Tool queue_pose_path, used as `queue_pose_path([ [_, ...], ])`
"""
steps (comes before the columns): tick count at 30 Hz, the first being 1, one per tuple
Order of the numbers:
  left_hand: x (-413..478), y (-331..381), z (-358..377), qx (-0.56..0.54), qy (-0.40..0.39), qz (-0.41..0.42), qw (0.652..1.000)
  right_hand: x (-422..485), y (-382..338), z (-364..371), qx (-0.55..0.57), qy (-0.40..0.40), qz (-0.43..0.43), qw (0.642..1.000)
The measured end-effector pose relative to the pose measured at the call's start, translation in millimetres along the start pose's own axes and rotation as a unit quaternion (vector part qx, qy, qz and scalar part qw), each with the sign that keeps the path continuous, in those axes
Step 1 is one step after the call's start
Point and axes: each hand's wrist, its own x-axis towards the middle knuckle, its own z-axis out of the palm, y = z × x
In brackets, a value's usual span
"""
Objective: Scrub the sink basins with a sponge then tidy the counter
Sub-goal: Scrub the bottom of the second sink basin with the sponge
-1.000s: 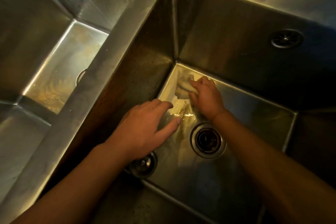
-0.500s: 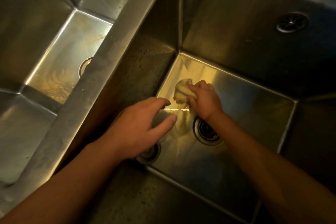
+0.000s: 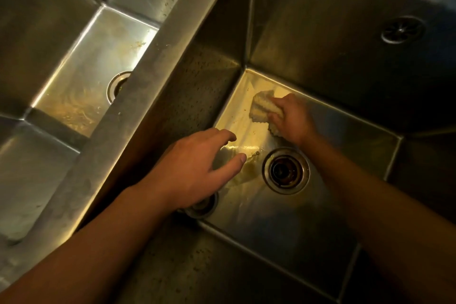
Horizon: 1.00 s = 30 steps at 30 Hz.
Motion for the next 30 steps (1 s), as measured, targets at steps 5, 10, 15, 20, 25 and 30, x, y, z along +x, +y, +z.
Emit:
queue_pose_path([
  [5,-1,1,0,0.001,0.007,0.004,1.000,-44,-22,30,0.046,-0.037,0.017,0.998],
  [10,0,2,-2,0.011,0.007,0.020,1.000,-89,-26,37,0.070,-0.090,-0.054,0.992],
  [15,1,1,0,0.033,0.010,0.022,0.999,-46,-15,5,0.053,-0.014,-0.055,0.997],
  [20,1,-1,1,0.035,0.010,0.020,0.999,-23,-10,13,0.026,-0.016,-0.021,0.999],
  [25,-1,0,3,0.043,0.002,0.019,0.999,-71,-33,36,0.090,-0.044,0.031,0.995],
  [30,-1,0,3,0.061,-0.015,0.027,0.998,-110,-37,41,0.086,-0.079,-0.009,0.993],
])
